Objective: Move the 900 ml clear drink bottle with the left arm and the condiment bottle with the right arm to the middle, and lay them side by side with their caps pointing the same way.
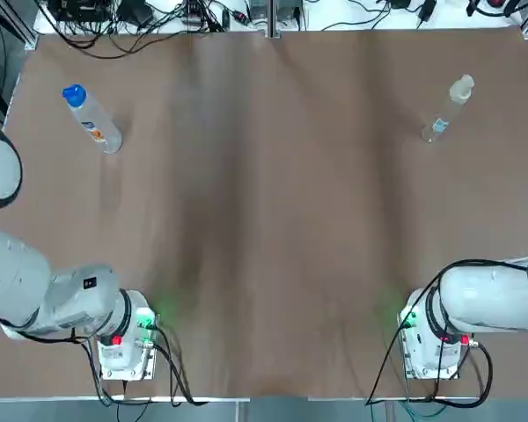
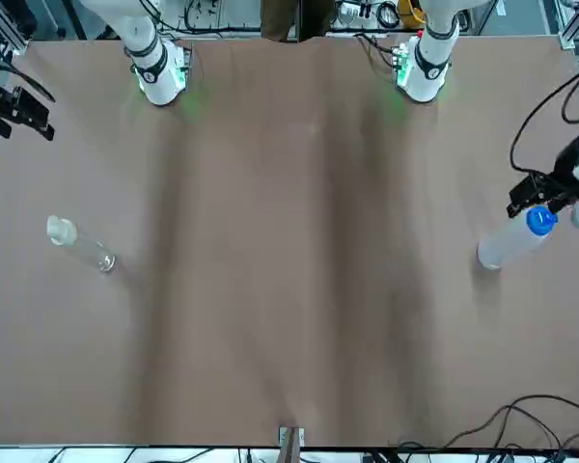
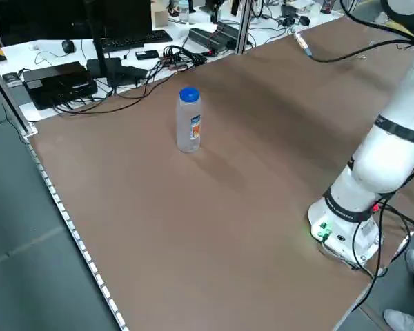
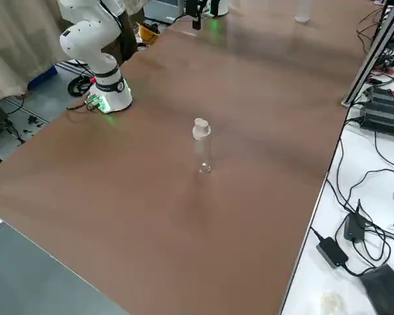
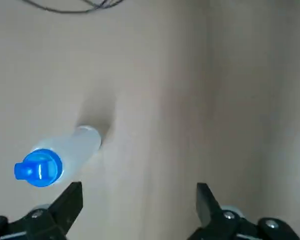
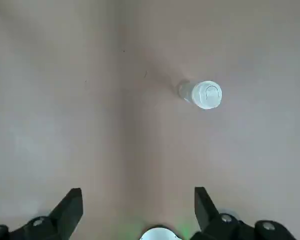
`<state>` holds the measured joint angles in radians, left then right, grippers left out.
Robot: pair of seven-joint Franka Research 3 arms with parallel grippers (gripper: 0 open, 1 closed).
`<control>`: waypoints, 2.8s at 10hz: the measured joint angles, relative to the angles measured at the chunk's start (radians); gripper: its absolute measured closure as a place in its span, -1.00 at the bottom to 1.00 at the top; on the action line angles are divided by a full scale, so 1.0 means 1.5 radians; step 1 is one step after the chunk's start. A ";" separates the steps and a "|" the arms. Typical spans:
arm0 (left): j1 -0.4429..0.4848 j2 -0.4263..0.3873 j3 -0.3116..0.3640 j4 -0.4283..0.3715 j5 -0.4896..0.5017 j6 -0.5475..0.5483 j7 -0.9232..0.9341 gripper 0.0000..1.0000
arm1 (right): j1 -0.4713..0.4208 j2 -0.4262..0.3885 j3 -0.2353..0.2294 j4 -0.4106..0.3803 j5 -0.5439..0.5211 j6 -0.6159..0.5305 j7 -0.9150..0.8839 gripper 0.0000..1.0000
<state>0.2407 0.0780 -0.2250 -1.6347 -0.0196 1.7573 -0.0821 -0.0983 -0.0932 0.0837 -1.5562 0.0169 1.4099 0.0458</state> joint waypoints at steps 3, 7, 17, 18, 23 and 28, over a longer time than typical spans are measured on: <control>0.067 0.013 0.002 -0.091 0.001 0.103 0.030 -1.00 | 0.000 0.000 0.000 0.000 0.000 0.000 0.000 -0.97; 0.143 0.013 0.003 -0.182 0.001 0.232 0.150 -1.00 | 0.000 0.000 0.000 0.000 0.000 0.000 0.000 -0.97; 0.173 0.004 0.002 -0.291 0.002 0.345 0.178 -1.00 | -0.074 0.082 -0.002 -0.114 -0.002 0.197 -0.067 -0.96; 0.179 0.004 0.002 -0.292 0.002 0.346 0.182 -1.00 | -0.096 0.083 -0.003 -0.149 -0.002 0.237 -0.109 -0.95; 0.182 0.001 -0.004 -0.311 0.002 0.347 0.185 -1.00 | -0.139 0.084 0.000 -0.279 -0.041 0.348 -0.189 -0.93; 0.182 -0.011 -0.006 -0.316 0.002 0.347 0.185 -0.81 | -0.141 0.115 -0.002 -0.288 -0.050 0.397 -0.189 -0.93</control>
<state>0.5141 0.0613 -0.2341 -2.1089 -0.0173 2.2778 0.1952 -0.3092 0.0786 0.0810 -1.9884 -0.0575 2.0051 -0.2376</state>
